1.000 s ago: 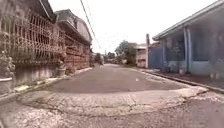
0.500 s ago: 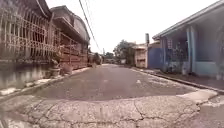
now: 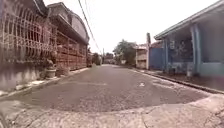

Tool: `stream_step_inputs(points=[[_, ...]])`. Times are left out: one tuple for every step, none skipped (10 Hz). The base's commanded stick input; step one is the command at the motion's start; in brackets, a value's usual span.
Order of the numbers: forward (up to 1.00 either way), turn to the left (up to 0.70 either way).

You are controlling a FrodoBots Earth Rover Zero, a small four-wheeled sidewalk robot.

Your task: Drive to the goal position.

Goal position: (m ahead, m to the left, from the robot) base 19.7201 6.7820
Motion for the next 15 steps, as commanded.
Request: stream_step_inputs(points=[[0.70, 0.35], [0.70, 0.25], [0.70, 0.00], [0.70, 0.00], [0.70, 0.00], [0.70, 0.00], [0.70, 0.00], [0.70, 0.00], [0.70, 0.00], [0.70, 0.00], [0.70, 0.00], [0.70, 0.00], [0.70, 0.00], [0.70, 0.00], [0.70, 0.00]])
